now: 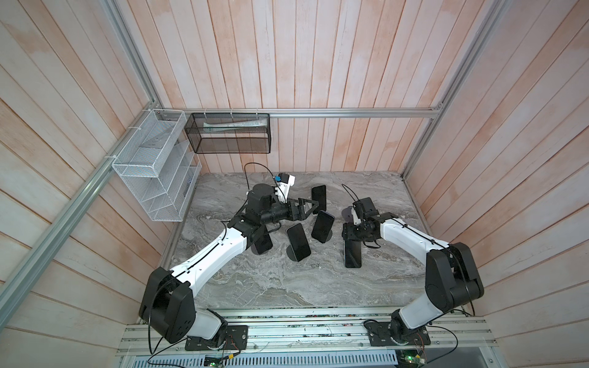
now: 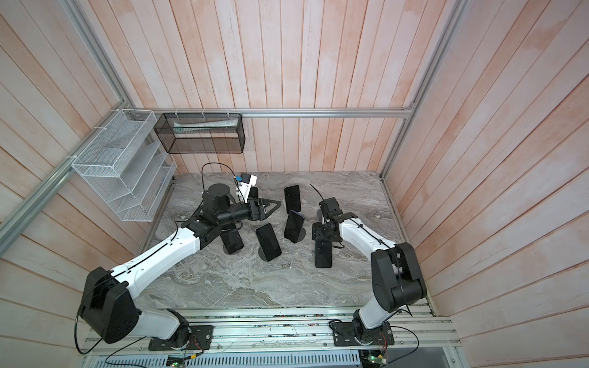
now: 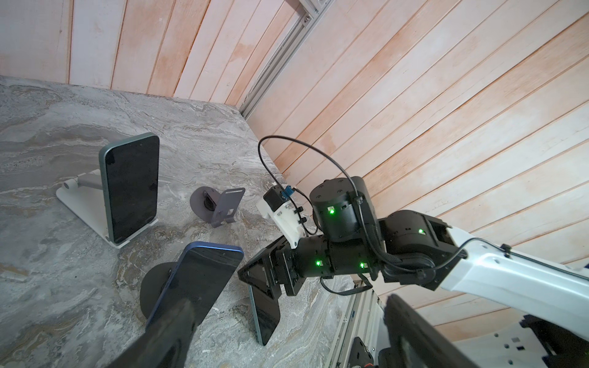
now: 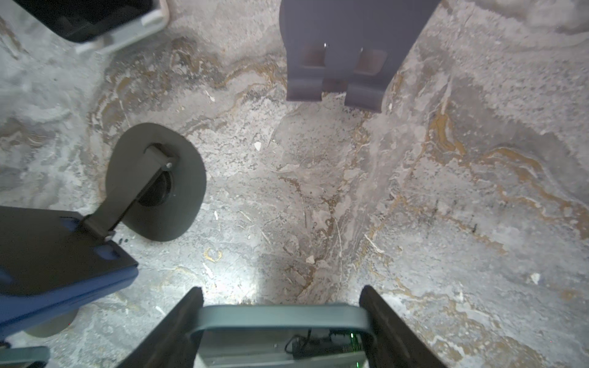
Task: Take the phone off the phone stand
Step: 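Lift the green phone off its dark stand with the right gripper, then lower the green phone flat onto the table with the right gripper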
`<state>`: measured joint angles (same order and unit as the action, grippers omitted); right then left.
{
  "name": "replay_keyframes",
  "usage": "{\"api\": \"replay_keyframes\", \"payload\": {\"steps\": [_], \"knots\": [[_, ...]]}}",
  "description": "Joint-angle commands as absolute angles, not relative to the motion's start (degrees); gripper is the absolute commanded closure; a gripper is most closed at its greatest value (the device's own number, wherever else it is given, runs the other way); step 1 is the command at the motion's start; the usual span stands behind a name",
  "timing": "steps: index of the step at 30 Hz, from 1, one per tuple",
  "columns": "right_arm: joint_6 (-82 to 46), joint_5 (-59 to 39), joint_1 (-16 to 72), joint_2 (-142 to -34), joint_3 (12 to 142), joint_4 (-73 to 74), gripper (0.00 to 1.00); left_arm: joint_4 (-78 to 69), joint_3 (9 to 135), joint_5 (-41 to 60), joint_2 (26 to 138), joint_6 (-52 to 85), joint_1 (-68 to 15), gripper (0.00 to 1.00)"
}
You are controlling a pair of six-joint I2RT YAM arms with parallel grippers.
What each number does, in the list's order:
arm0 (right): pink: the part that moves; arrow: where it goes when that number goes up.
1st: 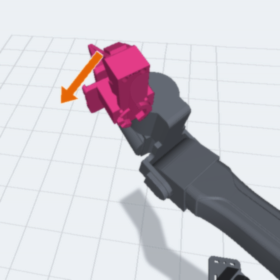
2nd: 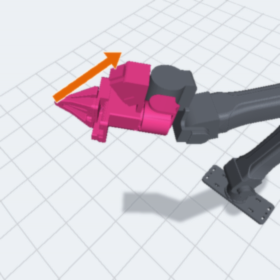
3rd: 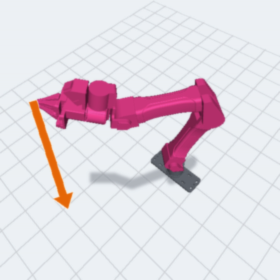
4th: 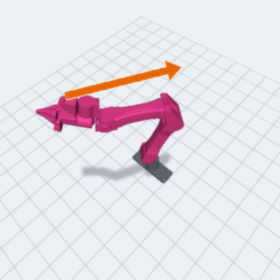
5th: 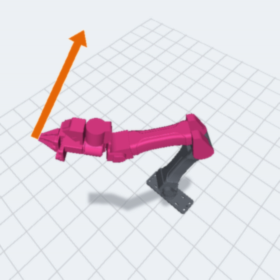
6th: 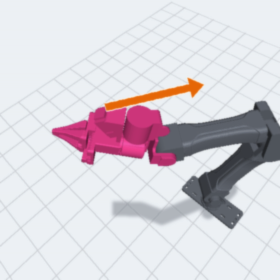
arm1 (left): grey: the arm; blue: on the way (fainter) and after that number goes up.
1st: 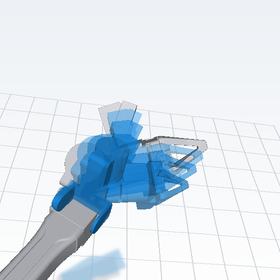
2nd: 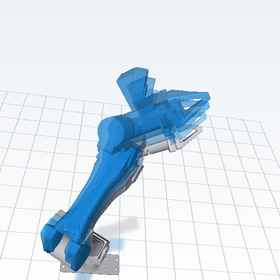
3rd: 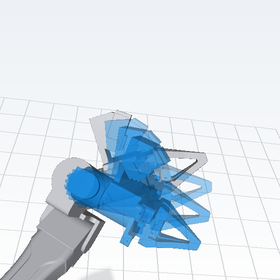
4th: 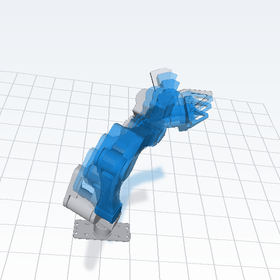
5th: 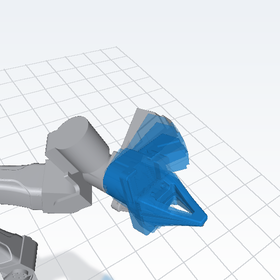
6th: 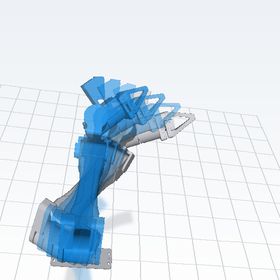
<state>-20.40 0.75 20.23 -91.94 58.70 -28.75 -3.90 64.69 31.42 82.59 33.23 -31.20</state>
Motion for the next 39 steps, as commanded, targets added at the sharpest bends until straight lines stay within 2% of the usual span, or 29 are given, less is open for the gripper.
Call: {"api": "replay_keyframes", "payload": {"steps": [1, 13, 17, 39], "knots": [[-22.0, 4.0, 21.5, -93.7, 57.2, -27.4, 0.36, -4.3, 64.0, 30.4, 81.5, 32.6, -31.4, 0.05], [-22.3, 4.3, 22.3, -96.2, 54.4, -22.8, 0.33, -3.6, 63.9, 28.0, 80.3, 30.8, -31.4, 0.06], [-23.1, 9.1, 24.2, -96.9, 53.8, -21.8, 0.31, -3.2, 63.9, 26.9, 80.0, 30.1, -31.4, 0.06], [-21.7, 5.2, 24.4, -95.3, 50.5, -19.5, 0.19, -2.5, 64.2, 25.9, 79.6, 28.6, -31.3, 0.06]]}}
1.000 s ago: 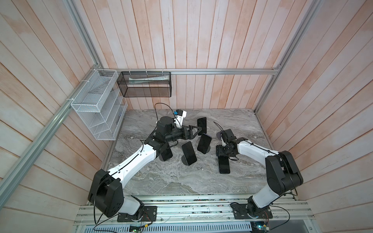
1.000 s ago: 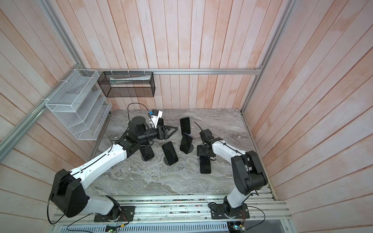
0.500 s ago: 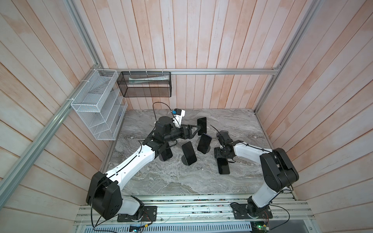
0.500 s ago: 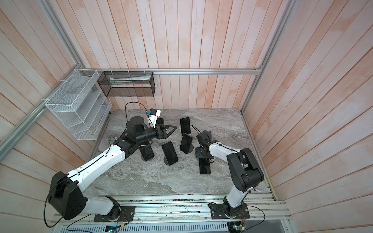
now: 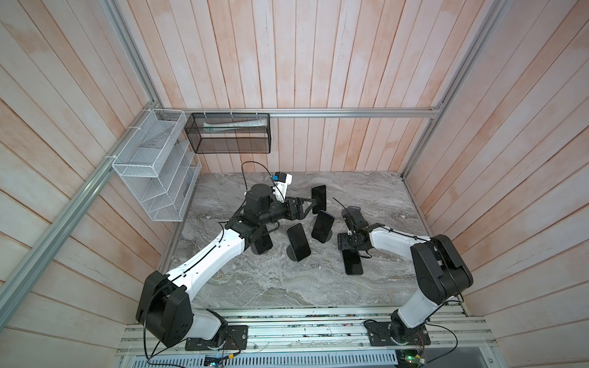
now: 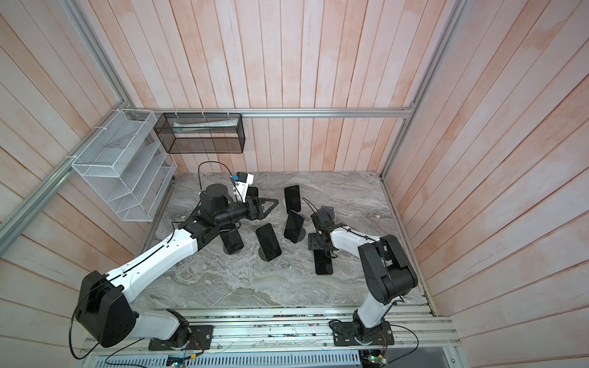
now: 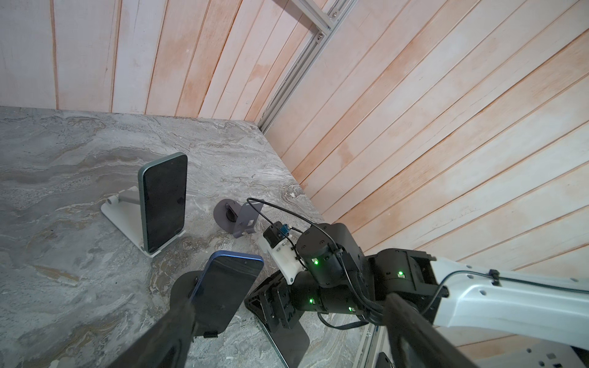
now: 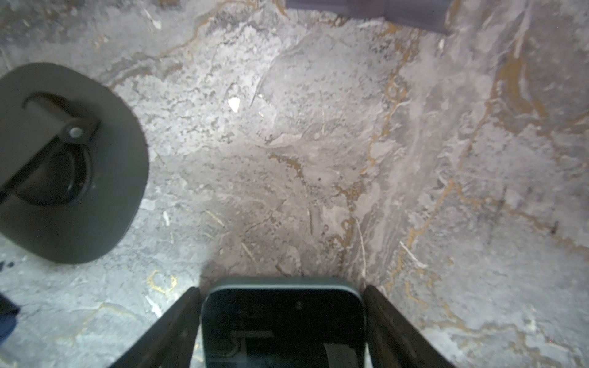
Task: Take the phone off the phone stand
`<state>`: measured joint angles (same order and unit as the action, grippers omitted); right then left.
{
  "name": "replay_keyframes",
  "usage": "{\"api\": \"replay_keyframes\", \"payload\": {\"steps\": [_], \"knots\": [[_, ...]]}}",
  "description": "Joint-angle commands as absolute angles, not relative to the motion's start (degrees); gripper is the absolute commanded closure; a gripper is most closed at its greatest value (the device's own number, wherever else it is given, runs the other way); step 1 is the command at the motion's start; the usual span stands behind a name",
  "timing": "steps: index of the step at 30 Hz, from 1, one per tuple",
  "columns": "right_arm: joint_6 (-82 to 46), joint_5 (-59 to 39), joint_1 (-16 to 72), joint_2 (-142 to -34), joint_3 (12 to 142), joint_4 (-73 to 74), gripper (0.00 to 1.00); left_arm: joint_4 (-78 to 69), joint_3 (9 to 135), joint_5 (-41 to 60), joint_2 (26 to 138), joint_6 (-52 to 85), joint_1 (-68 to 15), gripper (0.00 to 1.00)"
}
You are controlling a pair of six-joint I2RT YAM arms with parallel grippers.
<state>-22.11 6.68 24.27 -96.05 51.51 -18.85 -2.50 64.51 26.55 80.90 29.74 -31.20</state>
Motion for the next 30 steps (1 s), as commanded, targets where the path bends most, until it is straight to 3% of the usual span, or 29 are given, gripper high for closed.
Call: {"api": "replay_keyframes", "payload": {"steps": [1, 12, 22, 30], "knots": [[-21.5, 5.4, 24.5, -94.7, 50.8, -19.8, 0.19, -2.4, 64.2, 26.0, 79.5, 28.6, -31.3, 0.06], [-20.4, 6.4, 24.4, -85.7, 55.6, -24.2, 0.06, -2.1, 63.3, 20.8, 76.7, 26.8, -31.0, 0.02], [-21.7, 11.2, 24.2, -80.1, 56.9, -22.9, 0.02, -6.6, 58.7, 11.7, 71.4, 29.0, -29.8, 0.0], [-19.8, 11.3, 18.7, -84.9, 65.8, -20.2, 0.02, -13.5, 52.6, 7.2, 67.7, 37.1, -24.6, 0.0]]}}
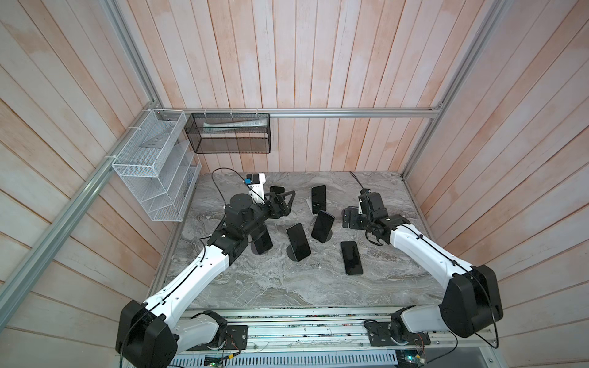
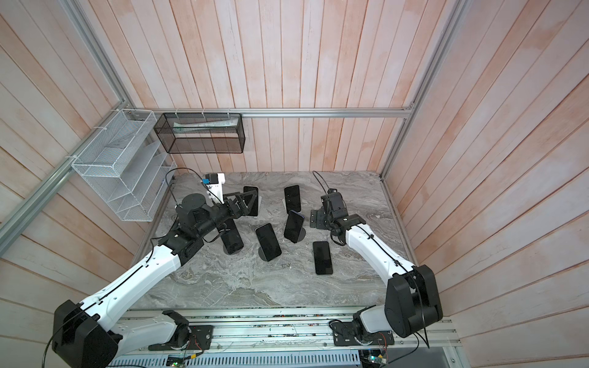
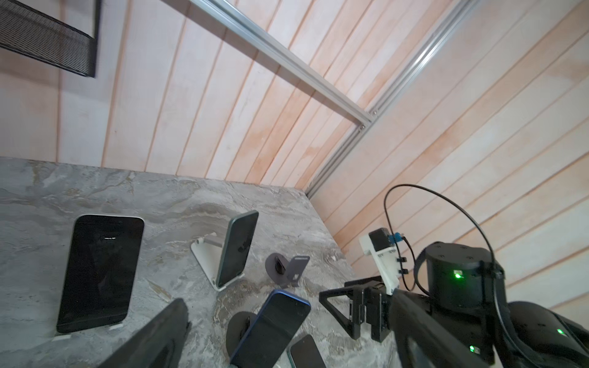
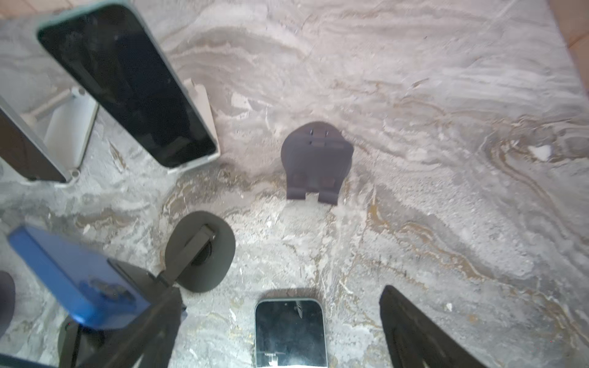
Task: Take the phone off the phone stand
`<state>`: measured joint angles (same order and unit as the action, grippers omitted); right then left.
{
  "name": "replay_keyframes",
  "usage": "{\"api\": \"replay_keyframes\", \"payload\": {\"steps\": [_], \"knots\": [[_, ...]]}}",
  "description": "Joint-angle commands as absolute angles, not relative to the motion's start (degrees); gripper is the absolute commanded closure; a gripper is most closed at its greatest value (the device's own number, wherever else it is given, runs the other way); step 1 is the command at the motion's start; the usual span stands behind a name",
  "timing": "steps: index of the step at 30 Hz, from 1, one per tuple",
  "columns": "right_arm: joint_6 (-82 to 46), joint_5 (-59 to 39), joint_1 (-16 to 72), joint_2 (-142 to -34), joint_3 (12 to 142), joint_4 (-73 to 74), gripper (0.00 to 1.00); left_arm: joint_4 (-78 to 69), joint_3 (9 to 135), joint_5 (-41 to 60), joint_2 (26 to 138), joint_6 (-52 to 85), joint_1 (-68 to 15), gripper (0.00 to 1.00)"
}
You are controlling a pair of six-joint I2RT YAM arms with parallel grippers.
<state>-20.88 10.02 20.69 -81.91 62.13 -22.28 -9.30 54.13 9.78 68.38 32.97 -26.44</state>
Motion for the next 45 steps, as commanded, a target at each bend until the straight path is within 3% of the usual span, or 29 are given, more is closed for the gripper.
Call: {"api": "replay_keyframes", "payload": {"steps": [1, 10, 22, 34, 45], "knots": [[-18.7, 11.2, 18.3, -86.9, 67.1, -19.9, 0.02, -13.5, 52.6, 7.4, 67.9, 37.7, -23.9, 0.0], [-17.4, 7.8, 14.8, -99.4, 73.3, -18.0, 0.02, -13.3, 53.1, 10.0, 69.3, 38.8, -22.5, 0.0], [-17.7, 8.6, 14.3, -108.0, 75.8, -15.8, 0.08, -13.4, 53.6, 12.9, 71.1, 40.2, -21.4, 0.0], [-18.1, 10.5, 14.0, -111.4, 77.3, -13.8, 0.35, -14.0, 53.5, 14.6, 71.8, 41.4, -19.7, 0.0], [-14.2, 11.3, 13.6, -117.1, 86.1, -12.2, 0.43, -13.7, 54.3, 16.6, 73.2, 41.5, -19.5, 0.02]]}}
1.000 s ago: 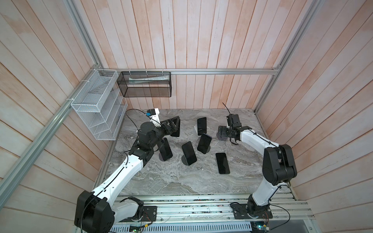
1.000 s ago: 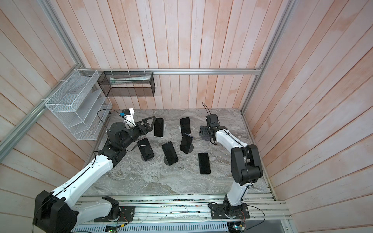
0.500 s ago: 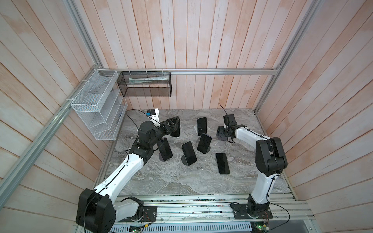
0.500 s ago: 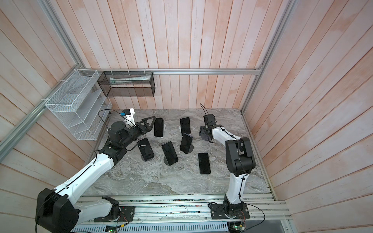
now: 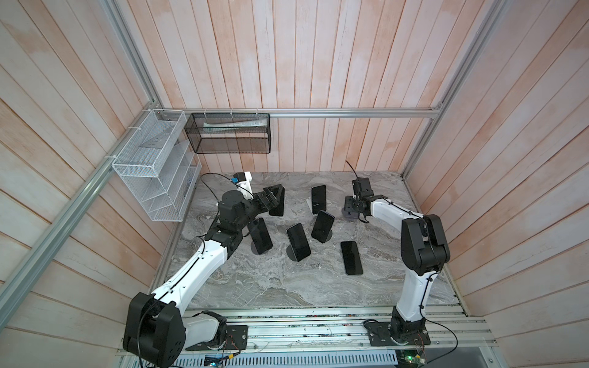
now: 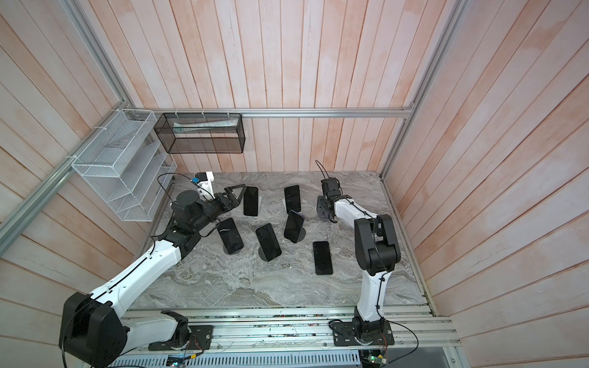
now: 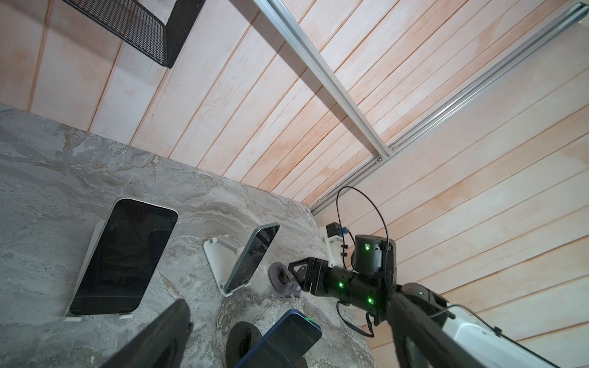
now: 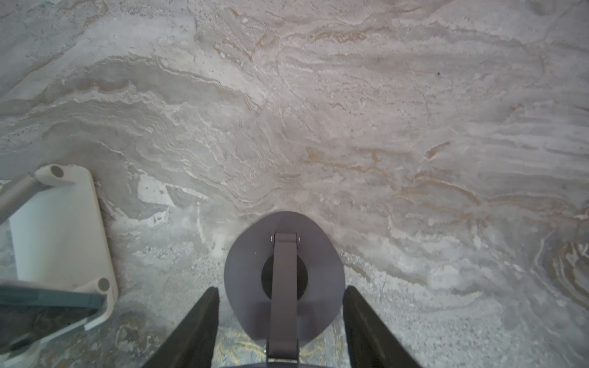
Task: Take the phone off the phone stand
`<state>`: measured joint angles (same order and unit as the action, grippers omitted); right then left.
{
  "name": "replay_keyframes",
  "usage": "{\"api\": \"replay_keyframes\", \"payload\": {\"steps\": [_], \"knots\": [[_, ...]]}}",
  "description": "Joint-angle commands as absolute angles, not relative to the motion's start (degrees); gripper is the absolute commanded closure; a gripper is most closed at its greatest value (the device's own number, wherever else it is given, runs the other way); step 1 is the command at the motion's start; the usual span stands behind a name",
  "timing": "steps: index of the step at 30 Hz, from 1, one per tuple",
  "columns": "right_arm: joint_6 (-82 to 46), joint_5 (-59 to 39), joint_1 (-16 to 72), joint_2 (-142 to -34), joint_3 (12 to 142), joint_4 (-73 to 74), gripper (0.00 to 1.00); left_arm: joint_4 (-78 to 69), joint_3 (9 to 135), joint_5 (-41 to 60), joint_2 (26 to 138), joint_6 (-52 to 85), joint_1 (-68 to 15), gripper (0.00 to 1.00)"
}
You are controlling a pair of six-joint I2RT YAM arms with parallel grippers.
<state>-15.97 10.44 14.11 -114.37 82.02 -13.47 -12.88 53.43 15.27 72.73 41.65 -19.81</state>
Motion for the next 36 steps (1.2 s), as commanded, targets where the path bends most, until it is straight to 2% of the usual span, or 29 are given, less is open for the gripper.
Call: {"api": "replay_keyframes", "payload": {"steps": [1, 8, 11, 13, 15, 19, 22, 25, 30, 33, 36], "knots": [[-14.0, 11.4, 13.6, -118.3, 87.5, -12.2, 0.43, -13.6, 54.3, 16.4, 73.2, 41.4, -19.5, 0.02], [-12.0, 10.3, 12.4, -127.9, 100.0, -16.1, 0.41, -13.6, 54.5, 17.2, 73.8, 41.4, -19.4, 0.03], [-11.8, 9.3, 12.5, -130.0, 103.4, -19.0, 0.37, -13.3, 54.8, 17.4, 73.6, 41.0, -19.5, 0.03], [-12.6, 9.5, 12.5, -129.7, 103.5, -19.6, 0.28, -13.2, 55.0, 17.7, 73.5, 40.8, -19.5, 0.03], [-13.2, 9.9, 12.5, -128.5, 103.4, -20.5, 0.19, -13.2, 55.1, 17.9, 73.5, 40.7, -19.5, 0.03], [-13.6, 9.3, 12.6, -123.1, 103.3, -22.2, 0.11, -12.6, 55.5, 18.3, 73.6, 40.6, -19.5, 0.03], [-14.2, 9.1, 12.9, -118.4, 102.4, -24.2, 0.11, -12.8, 55.6, 19.3, 73.5, 41.0, -19.4, 0.03], [-15.9, 10.1, 14.4, -110.2, 95.7, -23.9, 0.11, -12.7, 55.7, 19.4, 73.2, 41.2, -19.5, 0.03], [-19.2, 10.0, 17.1, -96.1, 83.8, -22.8, 0.15, -12.6, 55.6, 18.8, 72.9, 40.4, -19.5, 0.03], [-22.8, 6.5, 18.0, -88.0, 76.4, -23.0, 0.25, -12.6, 55.6, 18.7, 73.1, 40.5, -19.5, 0.03], [-26.3, 0.7, 19.0, -80.0, 67.8, -21.9, 0.54, -12.6, 55.7, 19.4, 73.5, 40.9, -19.5, 0.04]]}}
